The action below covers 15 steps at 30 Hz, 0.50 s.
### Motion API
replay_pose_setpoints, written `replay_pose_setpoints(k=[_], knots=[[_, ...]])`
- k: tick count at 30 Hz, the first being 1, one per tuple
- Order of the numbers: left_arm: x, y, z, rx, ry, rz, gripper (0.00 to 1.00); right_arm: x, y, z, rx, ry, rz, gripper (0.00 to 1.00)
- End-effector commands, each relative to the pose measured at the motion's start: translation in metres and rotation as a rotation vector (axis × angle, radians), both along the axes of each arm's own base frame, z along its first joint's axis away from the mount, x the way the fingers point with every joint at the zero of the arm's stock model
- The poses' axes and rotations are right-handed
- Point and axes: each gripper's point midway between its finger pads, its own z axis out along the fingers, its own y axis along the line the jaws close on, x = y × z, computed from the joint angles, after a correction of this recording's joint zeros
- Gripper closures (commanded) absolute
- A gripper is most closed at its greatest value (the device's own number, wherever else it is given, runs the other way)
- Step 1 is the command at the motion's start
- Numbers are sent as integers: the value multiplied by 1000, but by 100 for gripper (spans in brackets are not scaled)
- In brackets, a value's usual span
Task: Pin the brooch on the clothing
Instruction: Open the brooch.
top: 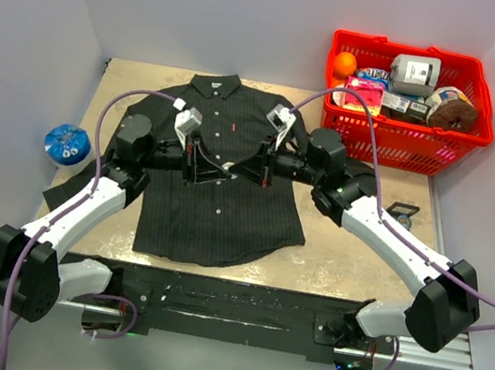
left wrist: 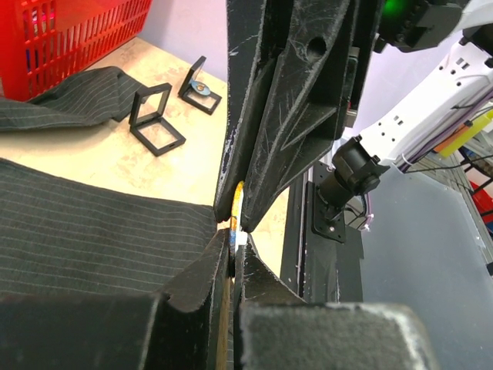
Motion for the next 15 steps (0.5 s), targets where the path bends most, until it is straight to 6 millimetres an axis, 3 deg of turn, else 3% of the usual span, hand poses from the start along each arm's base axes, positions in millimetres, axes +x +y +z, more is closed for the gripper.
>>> replay_pose_setpoints(k=[1,7,15], knots=[[-7,-3,16,-23,-89,-43,100,27,-7,-11,-78,-27,-162,98],[-9,-3,16,-23,-89,-49,100,33,-11,-18,-121,-64,-234,98],[-9,-4,16,-21,-89,-54,100,18,-8,-35,-199,-55,-125,97]])
